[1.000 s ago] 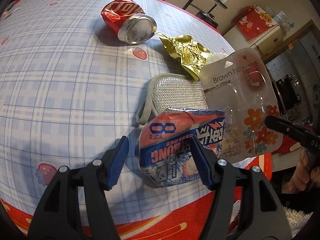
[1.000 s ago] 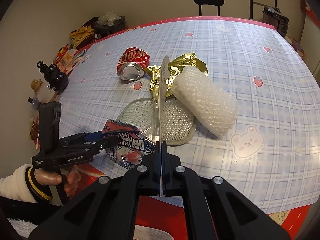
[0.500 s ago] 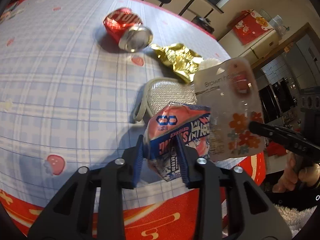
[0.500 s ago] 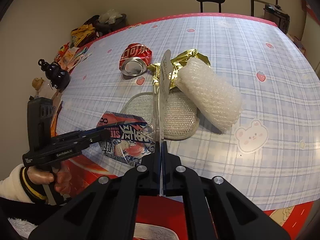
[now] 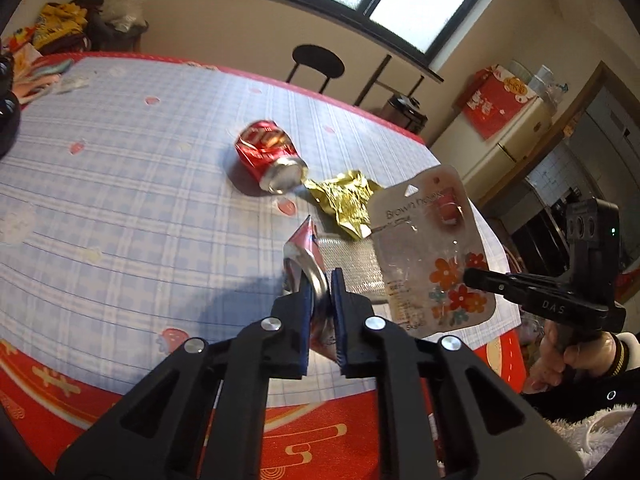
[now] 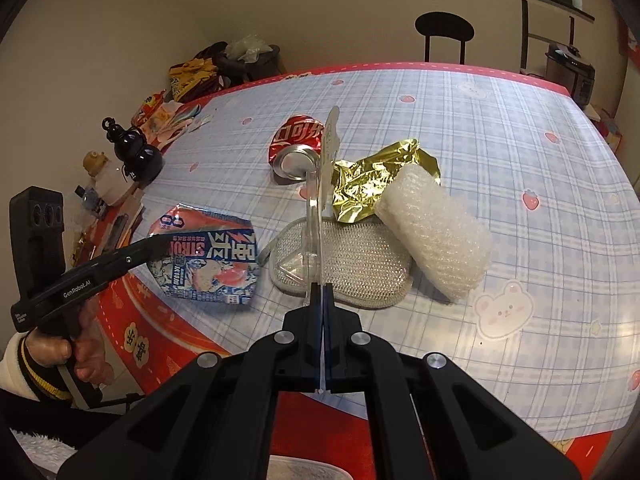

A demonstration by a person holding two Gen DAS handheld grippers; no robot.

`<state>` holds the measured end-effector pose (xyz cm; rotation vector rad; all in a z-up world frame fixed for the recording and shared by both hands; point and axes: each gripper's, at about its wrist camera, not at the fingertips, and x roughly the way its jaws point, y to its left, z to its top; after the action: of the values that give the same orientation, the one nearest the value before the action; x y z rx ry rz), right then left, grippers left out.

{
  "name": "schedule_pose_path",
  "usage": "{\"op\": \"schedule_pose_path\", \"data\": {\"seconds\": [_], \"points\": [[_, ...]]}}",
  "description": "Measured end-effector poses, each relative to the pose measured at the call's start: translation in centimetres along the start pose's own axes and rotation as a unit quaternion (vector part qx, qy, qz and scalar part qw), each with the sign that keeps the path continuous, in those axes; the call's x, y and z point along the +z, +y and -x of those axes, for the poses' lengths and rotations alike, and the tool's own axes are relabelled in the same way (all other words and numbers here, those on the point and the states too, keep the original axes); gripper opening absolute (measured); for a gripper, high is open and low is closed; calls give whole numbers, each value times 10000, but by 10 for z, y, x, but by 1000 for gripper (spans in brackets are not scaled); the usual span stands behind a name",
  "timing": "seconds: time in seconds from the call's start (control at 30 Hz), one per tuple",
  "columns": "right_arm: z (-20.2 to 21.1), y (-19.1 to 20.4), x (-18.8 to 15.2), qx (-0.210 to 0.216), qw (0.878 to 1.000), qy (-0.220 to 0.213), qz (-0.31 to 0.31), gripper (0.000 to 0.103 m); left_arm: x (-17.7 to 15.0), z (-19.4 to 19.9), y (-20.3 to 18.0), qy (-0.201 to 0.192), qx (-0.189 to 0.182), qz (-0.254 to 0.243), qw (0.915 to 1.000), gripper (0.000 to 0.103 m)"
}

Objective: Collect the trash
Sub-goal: 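Grasp the blue-red snack wrapper with the left tool and lift it, then carry the card and wrapper to the brown bin and release both inside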

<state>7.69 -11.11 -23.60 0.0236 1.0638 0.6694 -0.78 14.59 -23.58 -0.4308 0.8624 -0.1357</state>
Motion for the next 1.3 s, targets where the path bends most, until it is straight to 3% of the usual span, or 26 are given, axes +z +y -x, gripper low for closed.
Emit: {"op": "schedule_pose_path", "data": {"seconds": [0.27, 0.5, 0.93, 1.3], "points": [[31, -19, 5, 55, 9989, -464, -71, 3, 18, 37, -17, -510, 252, -38, 9984, 13], [80, -67, 9, -71, 9943, -1009, -327, 3, 38, 48, -57, -834, 403, -155, 9956, 13], [171, -223, -24, -902, 9734, -1660, -1299, 3, 54, 21, -156, -1021, 447, -514, 9924, 13], [231, -372, -85, -2024, 9353, -1747, -2316, 3, 66, -29, -224, -938, 377, -735, 9922, 13]]}}
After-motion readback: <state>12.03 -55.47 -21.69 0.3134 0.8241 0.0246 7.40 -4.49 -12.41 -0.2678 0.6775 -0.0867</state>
